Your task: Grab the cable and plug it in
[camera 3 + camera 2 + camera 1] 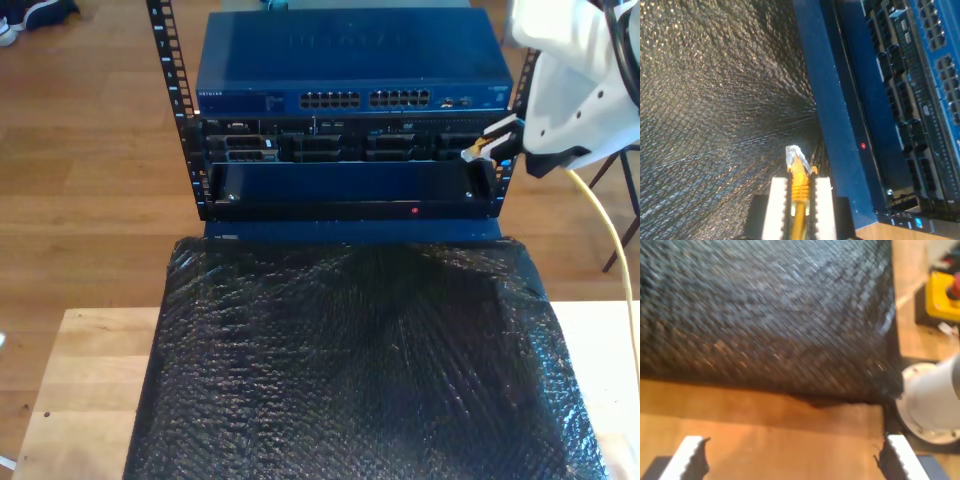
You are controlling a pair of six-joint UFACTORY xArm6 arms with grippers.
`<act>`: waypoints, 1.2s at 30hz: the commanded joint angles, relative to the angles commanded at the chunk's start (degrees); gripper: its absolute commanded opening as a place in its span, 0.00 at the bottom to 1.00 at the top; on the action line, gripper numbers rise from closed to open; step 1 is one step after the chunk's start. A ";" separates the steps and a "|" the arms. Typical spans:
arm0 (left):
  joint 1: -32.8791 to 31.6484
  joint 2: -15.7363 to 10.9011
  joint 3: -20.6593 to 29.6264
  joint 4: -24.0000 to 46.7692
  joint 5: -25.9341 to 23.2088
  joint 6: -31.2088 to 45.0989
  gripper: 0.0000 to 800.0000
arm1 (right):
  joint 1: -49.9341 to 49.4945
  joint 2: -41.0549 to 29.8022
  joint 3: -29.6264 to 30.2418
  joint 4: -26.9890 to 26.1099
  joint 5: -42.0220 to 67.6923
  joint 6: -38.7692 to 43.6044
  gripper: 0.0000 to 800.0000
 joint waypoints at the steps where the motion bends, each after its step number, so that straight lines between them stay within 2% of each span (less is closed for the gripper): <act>1: 0.97 -0.26 0.70 0.62 0.00 1.49 1.00 | 0.00 0.09 0.09 -0.18 0.00 0.00 0.00; 13: 9.76 -4.75 11.87 12.31 -0.44 17.58 1.00 | -0.62 0.26 2.73 -0.62 -0.18 0.00 0.00; 18: 13.19 -5.01 15.82 17.67 -1.05 23.21 1.00 | -0.97 0.18 4.04 -0.62 -0.18 0.00 0.00; 28: 18.64 -6.68 24.79 21.80 -7.38 33.49 1.00 | -1.49 0.00 6.33 -0.70 -0.53 0.00 0.00; 34: 19.43 -10.99 31.91 24.35 -16.18 35.69 1.00 | -1.85 -0.09 6.86 -0.97 -0.44 -0.09 0.00; 36: 19.43 -12.22 32.62 24.26 -17.32 36.31 1.00 | -1.85 -0.18 7.12 -1.32 -0.44 0.00 0.00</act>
